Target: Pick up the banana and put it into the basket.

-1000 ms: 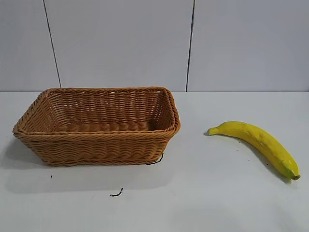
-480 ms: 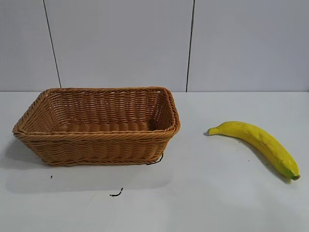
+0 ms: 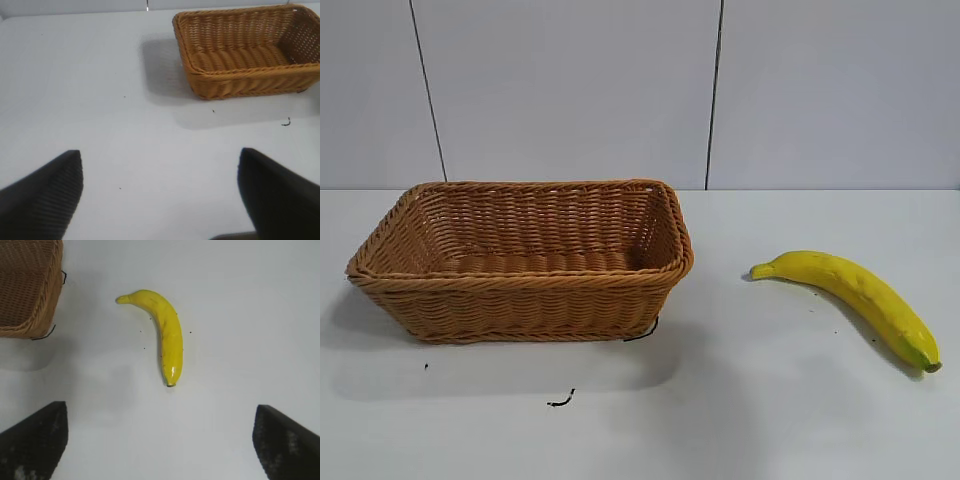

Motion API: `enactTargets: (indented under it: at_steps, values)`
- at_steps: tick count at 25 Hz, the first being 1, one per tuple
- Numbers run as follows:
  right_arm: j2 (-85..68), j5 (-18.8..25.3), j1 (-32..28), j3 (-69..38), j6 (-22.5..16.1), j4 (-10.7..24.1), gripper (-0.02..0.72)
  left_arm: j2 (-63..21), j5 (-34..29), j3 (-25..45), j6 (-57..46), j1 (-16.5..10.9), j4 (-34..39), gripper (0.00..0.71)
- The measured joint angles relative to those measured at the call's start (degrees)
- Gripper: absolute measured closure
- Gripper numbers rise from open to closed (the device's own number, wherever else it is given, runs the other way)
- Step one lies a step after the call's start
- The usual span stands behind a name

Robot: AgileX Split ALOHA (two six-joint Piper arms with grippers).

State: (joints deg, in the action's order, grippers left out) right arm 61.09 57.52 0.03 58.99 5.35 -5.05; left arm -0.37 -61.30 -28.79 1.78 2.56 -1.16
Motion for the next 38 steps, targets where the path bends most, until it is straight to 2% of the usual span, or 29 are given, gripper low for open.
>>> enactTargets:
  at_steps: [5, 9, 12, 15, 21, 26, 38]
  values:
    - [14.58, 1.9, 0.0, 9.97, 4.5, 0.0, 0.014, 0.0, 0.0, 0.0, 0.0, 0.0, 0.0, 0.075]
    - [23.21, 2.61, 0.0, 15.76, 9.6, -0.05, 0.014, 0.0, 0.0, 0.0, 0.0, 0.0, 0.0, 0.075]
    - [27.98, 2.56, 0.0, 17.78, 13.15, -0.95, 0.014, 0.0, 0.0, 0.0, 0.0, 0.0, 0.0, 0.075]
    - [31.74, 2.09, 0.5, 18.1, 14.8, -1.51, 0.014, 0.0, 0.0, 0.0, 0.0, 0.0, 0.0, 0.075]
    - [39.97, -2.08, 2.36, 18.09, 14.59, -2.22, 0.014, 0.0, 0.0, 0.0, 0.0, 0.0, 0.0, 0.075]
    - [47.28, -3.45, 2.36, 18.09, 13.35, -1.93, 0.014, 0.0, 0.0, 0.0, 0.0, 0.0, 0.0, 0.075]
    - [59.39, -13.54, 2.36, 18.11, 11.43, -1.05, 0.014, 0.0, 0.0, 0.0, 0.0, 0.0, 0.0, 0.075]
